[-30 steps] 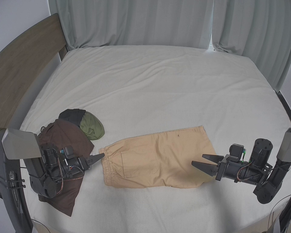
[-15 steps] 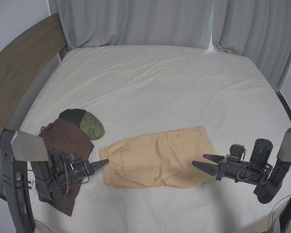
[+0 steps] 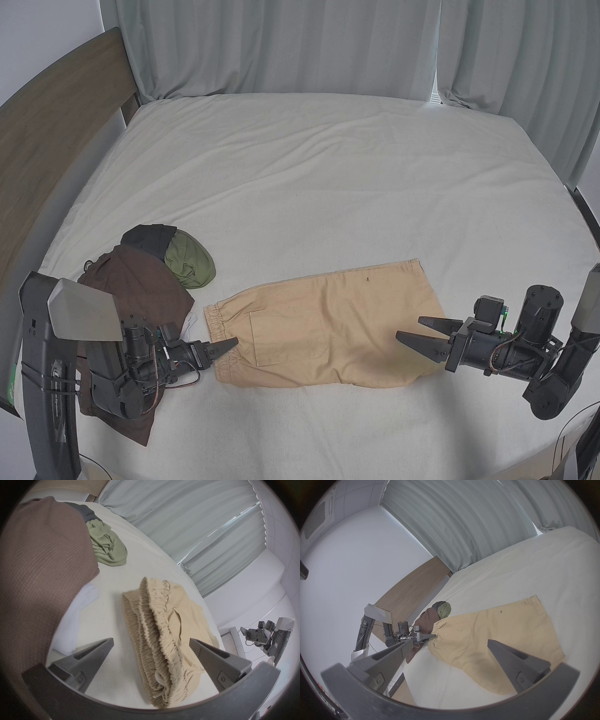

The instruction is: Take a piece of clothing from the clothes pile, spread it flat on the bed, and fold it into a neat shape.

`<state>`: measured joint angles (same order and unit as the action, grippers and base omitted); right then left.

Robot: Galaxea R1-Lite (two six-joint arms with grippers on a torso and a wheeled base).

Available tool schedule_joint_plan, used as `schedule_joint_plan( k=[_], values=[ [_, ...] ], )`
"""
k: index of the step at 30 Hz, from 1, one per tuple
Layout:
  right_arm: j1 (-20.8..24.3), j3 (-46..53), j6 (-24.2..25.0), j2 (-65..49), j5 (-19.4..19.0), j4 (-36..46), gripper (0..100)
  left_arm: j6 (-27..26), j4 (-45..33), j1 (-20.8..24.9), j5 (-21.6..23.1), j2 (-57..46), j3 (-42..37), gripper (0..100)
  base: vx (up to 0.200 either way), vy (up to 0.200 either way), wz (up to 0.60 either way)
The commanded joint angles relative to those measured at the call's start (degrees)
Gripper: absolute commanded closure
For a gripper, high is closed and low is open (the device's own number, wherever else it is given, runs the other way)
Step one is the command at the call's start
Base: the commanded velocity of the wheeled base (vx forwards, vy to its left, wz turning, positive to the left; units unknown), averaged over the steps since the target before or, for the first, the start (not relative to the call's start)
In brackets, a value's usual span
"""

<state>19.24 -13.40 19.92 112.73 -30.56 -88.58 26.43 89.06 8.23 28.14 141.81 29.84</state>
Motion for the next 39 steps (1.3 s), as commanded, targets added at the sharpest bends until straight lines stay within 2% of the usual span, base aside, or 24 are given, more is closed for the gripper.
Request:
schedule_joint_plan(
  k=[1,9,14,21,22,33,39],
  values=[
    [0.36,0.04,-1.11,-0.31,0.06,-0.02,0,0.11,-0.12,1.53,-0.10,1.80,0.57,0,0.000,0.000,0.00],
    [0.63,0.13,-1.37,-1.02,0.15,0.07,0,3.63,-0.03,3.99,-0.54,2.85,4.08,0,0.000,0.000,0.00],
    [0.45,0.13,-1.37,-1.11,0.15,0.07,0,6.44,-0.12,6.71,-3.61,2.94,6.10,0,0.000,0.000,0.00],
    [0.54,0.21,-1.37,-1.19,0.15,0.07,0,6.97,-0.03,6.62,-5.28,3.65,7.07,0,0.000,0.000,0.00],
    [0.54,0.21,-1.37,-1.19,0.15,0.07,0,7.06,-0.03,6.54,-5.28,3.65,6.98,100,0.000,0.000,0.00],
    [0.54,0.30,-1.37,-1.11,0.15,0.07,0,6.97,-0.03,5.39,-5.02,2.59,4.26,100,0.000,0.000,0.00],
    [0.54,0.30,-1.37,-0.84,0.15,0.07,0,6.97,-0.03,5.22,-2.91,1.10,1.62,100,0.000,0.000,0.00]
  ],
)
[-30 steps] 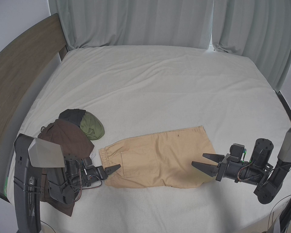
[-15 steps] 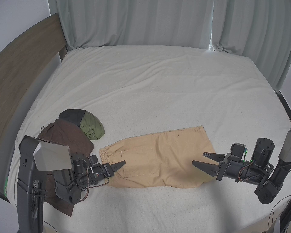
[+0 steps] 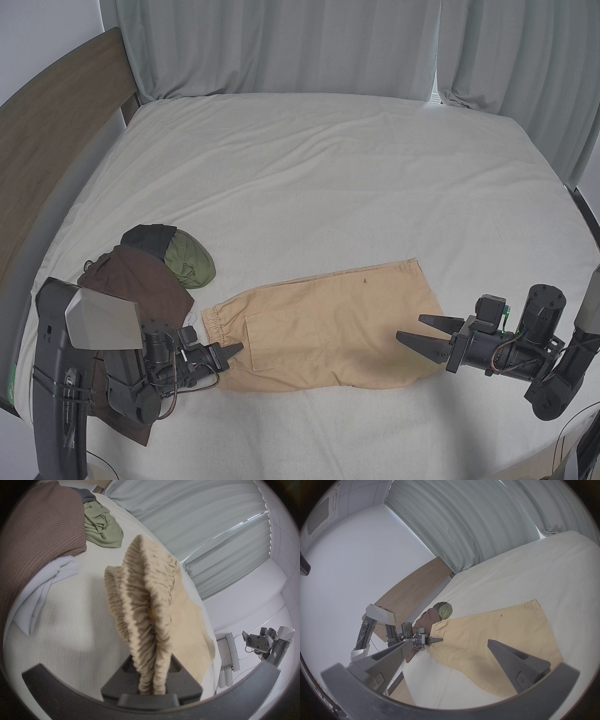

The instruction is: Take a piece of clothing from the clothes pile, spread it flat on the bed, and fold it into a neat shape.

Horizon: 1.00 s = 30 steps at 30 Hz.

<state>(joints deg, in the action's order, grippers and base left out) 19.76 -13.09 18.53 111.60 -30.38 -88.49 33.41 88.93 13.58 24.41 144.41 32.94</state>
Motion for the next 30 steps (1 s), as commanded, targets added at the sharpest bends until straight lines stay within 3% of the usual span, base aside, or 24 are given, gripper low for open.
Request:
schedule_joint_plan(
  k=[1,9,30],
  values=[
    [-0.07,0.00,0.02,0.28,-0.03,-0.01,0,-0.02,0.10,-0.22,1.61,-2.11,-1.91,100,0.000,0.000,0.00],
    [0.10,0.00,-0.07,0.46,-0.03,-0.01,0,0.42,0.01,-2.77,8.11,-7.83,-5.87,100,0.000,0.000,0.00],
    [0.28,1.32,-0.25,0.46,-0.12,-0.01,0,0.42,0.01,-7.43,13.04,-15.39,-12.37,100,0.000,0.000,0.00]
  ],
)
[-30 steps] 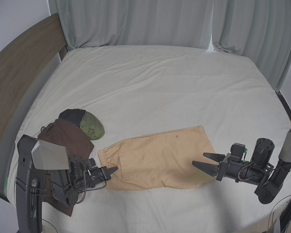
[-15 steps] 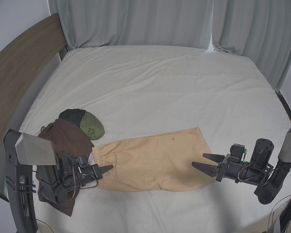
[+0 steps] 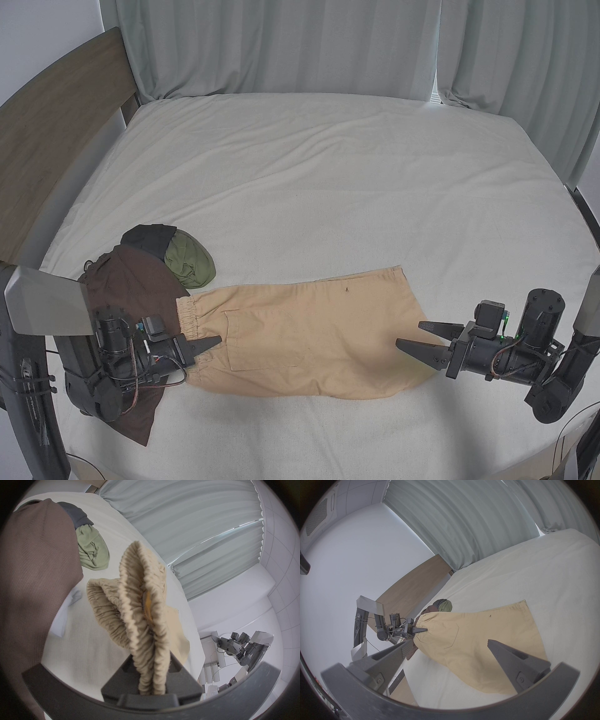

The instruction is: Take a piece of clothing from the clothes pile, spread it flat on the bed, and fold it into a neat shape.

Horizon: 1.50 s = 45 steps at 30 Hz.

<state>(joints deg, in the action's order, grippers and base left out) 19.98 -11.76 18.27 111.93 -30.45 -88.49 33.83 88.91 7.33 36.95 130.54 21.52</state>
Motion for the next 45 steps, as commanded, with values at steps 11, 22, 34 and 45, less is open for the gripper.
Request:
schedule_joint_plan(
  k=[11,22,34,45],
  values=[
    [1.03,0.07,0.01,0.13,-0.05,-0.01,0,-0.25,0.04,-6.10,4.80,-3.27,-3.76,100,0.000,0.000,0.00],
    [1.73,0.07,0.01,0.30,0.04,-0.01,0,-0.34,0.04,-12.51,11.21,-6.44,-6.75,100,0.000,0.000,0.00],
    [2.08,0.07,0.01,0.21,0.04,-0.01,0,-0.17,0.04,-9.79,12.09,-9.16,-6.05,100,0.000,0.000,0.00],
    [2.08,0.07,-0.70,0.21,0.04,-0.01,0,-0.17,0.04,-1.26,8.67,-10.83,-3.85,100,0.000,0.000,0.00]
  ],
)
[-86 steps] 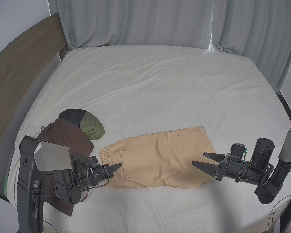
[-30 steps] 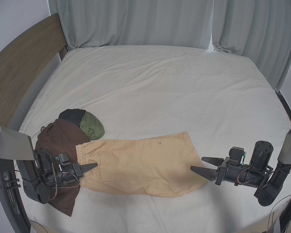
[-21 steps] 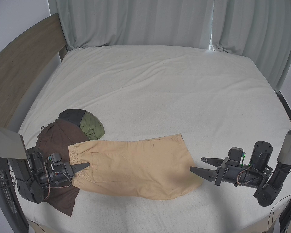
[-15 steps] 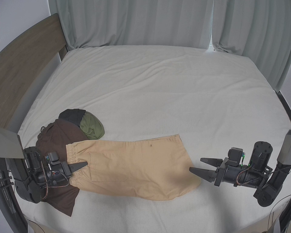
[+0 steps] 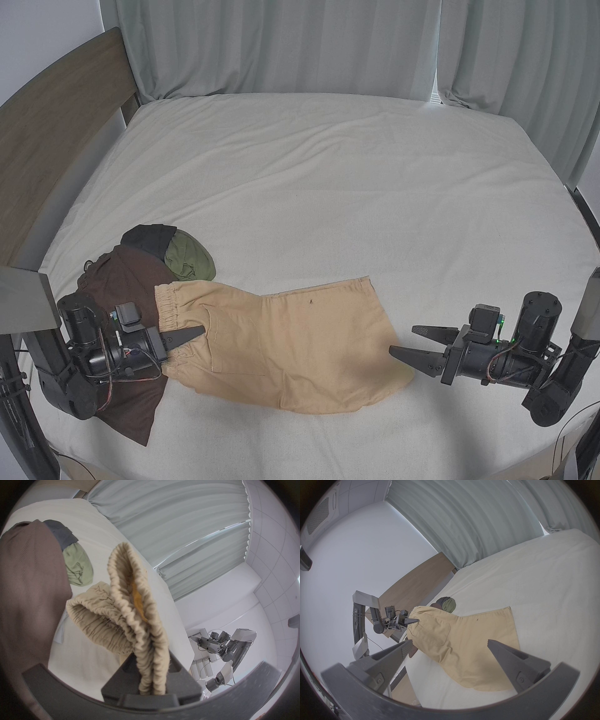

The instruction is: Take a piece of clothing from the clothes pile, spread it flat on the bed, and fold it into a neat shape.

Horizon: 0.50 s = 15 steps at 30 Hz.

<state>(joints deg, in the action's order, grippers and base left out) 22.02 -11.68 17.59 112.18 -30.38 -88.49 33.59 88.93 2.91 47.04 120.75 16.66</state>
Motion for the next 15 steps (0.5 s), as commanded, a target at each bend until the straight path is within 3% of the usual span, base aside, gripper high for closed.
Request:
schedule_joint_plan(
  k=[1,6,15],
  values=[
    [0.04,-0.10,-0.01,-0.03,-0.03,-0.01,0,0.08,0.01,3.85,-2.13,-1.04,1.44,100,0.000,0.000,0.00],
    [0.04,-0.10,-0.01,-0.03,-0.03,-0.01,0,0.87,-0.07,7.98,-5.82,-0.69,3.29,100,0.000,0.000,0.00],
    [-0.04,-0.10,-0.01,-0.03,-0.03,-0.01,0,3.77,-0.07,10.89,-6.79,-0.43,5.92,100,0.000,0.000,0.00]
  ],
)
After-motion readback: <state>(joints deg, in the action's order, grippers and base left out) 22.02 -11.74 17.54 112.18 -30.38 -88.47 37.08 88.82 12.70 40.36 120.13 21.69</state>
